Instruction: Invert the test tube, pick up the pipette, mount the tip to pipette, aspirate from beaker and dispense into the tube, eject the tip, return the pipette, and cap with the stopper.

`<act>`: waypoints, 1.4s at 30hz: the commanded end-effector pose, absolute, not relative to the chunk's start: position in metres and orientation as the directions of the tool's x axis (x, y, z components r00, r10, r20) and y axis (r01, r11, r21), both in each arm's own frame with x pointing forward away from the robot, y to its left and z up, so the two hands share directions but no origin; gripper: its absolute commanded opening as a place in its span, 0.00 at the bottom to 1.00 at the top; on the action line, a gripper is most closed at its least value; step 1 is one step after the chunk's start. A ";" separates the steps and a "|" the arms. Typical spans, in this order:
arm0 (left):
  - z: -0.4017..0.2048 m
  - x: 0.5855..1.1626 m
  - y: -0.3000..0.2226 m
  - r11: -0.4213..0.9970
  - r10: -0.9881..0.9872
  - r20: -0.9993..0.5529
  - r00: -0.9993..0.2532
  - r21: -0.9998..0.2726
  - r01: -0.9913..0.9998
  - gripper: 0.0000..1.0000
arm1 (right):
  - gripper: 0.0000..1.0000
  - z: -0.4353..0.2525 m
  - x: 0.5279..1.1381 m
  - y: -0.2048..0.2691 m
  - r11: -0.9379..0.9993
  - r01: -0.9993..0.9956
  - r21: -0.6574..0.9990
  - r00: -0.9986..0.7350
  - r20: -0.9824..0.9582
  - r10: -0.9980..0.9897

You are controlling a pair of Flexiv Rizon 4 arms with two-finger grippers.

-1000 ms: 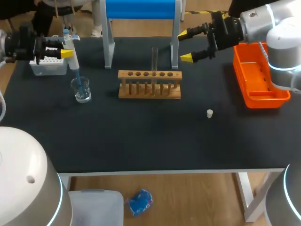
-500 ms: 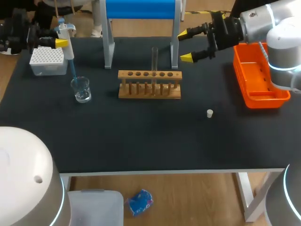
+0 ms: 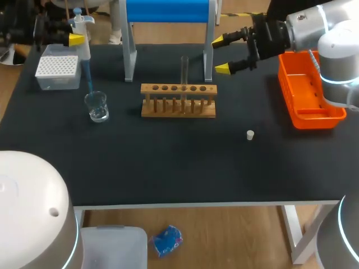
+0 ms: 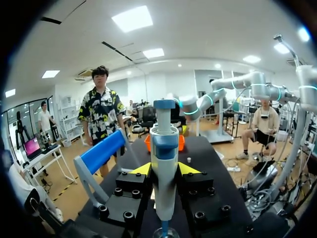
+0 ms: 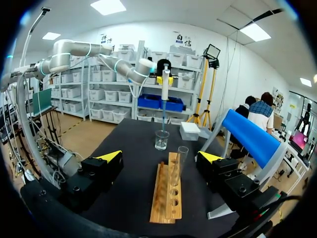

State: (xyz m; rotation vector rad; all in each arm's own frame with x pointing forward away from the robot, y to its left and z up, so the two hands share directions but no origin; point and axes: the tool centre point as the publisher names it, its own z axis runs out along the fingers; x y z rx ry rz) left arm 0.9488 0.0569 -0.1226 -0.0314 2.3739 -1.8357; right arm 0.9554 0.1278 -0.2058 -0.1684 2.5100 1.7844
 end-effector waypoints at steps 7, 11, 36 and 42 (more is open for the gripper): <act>-0.113 0.943 0.052 0.278 -0.120 -0.102 -0.987 -0.958 0.065 0.00 | 1.00 -0.206 0.955 0.127 0.326 -0.122 0.937 -0.992 -0.110 -0.055; -0.113 0.943 0.052 0.278 -0.120 -0.102 -0.987 -0.958 0.065 0.00 | 1.00 -0.206 0.955 0.127 0.326 -0.122 0.937 -0.992 -0.110 -0.055; -0.077 0.937 0.036 0.287 -0.091 -0.119 -0.989 -0.954 0.088 0.00 | 1.00 -0.206 0.955 0.127 0.326 -0.122 0.937 -0.992 -0.110 -0.055; -0.043 0.937 0.005 0.293 -0.068 -0.096 -0.993 -0.953 0.072 0.00 | 1.00 -0.206 0.955 0.127 0.326 -0.122 0.937 -0.992 -0.110 -0.055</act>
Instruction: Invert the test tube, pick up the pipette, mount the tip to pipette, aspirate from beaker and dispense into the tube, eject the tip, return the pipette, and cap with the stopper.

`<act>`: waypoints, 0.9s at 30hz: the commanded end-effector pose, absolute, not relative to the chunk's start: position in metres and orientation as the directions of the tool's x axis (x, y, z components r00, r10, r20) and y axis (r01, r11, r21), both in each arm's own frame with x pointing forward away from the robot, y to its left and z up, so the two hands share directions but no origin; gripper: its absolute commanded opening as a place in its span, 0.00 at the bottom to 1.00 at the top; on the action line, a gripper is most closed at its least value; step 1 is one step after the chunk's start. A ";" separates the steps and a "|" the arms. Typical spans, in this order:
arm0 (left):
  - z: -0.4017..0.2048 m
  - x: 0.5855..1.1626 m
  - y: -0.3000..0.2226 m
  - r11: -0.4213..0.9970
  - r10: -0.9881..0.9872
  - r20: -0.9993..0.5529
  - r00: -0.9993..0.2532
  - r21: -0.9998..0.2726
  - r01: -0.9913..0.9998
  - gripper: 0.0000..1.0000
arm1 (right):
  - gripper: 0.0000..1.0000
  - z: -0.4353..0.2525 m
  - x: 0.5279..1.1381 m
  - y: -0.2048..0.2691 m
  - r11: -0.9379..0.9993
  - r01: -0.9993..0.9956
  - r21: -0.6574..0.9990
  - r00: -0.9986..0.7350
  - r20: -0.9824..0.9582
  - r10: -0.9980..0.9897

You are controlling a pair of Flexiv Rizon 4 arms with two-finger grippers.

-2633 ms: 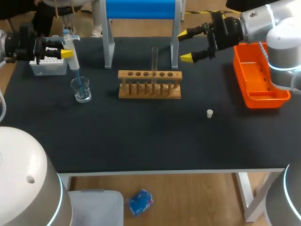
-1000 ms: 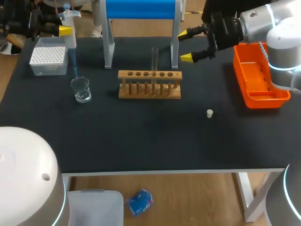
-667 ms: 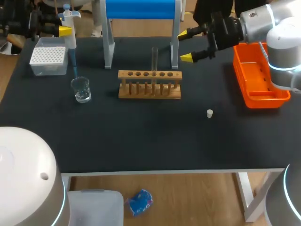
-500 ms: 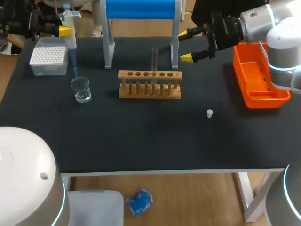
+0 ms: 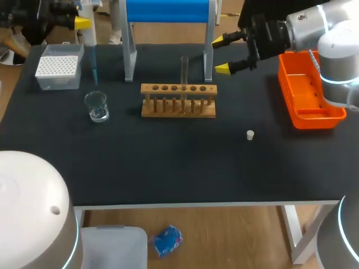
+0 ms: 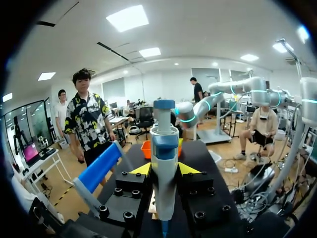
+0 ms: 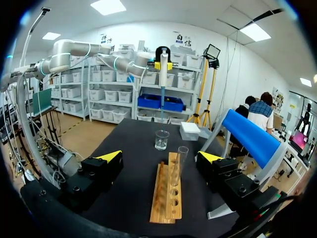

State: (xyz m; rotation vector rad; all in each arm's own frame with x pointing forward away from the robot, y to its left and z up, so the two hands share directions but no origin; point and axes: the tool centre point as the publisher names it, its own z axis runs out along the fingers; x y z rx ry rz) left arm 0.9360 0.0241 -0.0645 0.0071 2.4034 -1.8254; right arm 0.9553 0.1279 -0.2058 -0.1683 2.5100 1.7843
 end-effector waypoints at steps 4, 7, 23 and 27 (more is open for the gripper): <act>-0.028 0.941 -0.017 0.280 -0.049 -0.089 -0.995 -0.957 0.072 0.00 | 1.00 -0.206 0.955 0.127 0.326 -0.122 0.937 -0.992 -0.110 -0.055; -0.020 0.945 -0.037 0.259 -0.026 -0.083 -0.996 -0.963 0.073 0.00 | 1.00 -0.206 0.955 0.127 0.326 -0.122 0.937 -0.992 -0.110 -0.055; -0.004 0.962 -0.104 0.210 0.070 -0.097 -0.993 -0.972 0.110 0.00 | 1.00 -0.206 0.955 0.127 0.326 -0.122 0.937 -0.992 -0.110 -0.055; -0.004 0.962 -0.104 0.210 0.070 -0.097 -0.993 -0.972 0.110 0.00 | 1.00 -0.206 0.955 0.127 0.326 -0.122 0.937 -0.992 -0.110 -0.055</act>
